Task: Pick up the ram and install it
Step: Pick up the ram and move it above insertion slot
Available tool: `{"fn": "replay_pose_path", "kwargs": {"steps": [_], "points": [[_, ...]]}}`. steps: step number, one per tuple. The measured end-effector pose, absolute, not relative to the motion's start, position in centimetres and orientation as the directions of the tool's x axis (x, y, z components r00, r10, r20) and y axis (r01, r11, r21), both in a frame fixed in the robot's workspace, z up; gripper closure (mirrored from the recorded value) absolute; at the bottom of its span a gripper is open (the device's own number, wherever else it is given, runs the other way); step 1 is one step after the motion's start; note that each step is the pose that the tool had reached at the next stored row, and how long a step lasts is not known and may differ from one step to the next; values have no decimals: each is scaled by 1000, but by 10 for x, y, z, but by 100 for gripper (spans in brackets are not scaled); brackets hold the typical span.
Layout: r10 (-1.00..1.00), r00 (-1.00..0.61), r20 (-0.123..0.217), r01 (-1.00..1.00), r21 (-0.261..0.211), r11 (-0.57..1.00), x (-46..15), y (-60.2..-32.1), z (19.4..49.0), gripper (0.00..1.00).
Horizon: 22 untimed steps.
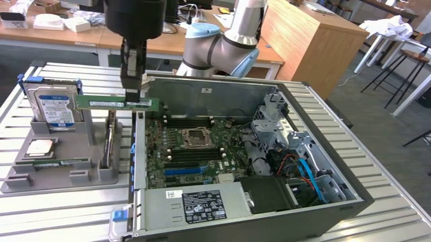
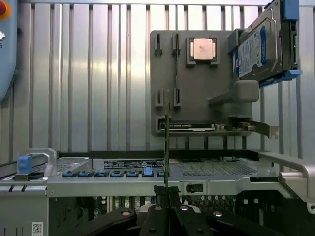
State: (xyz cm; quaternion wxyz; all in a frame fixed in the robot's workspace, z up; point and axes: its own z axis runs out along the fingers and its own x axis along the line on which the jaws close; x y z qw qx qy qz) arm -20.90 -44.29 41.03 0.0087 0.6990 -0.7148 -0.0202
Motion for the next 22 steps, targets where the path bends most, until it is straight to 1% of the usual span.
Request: {"fn": "replay_pose_path", "kwargs": {"steps": [22], "points": [[-1000, -23, -16, -999, 41, 22, -145, -443, 410, 89]]}}
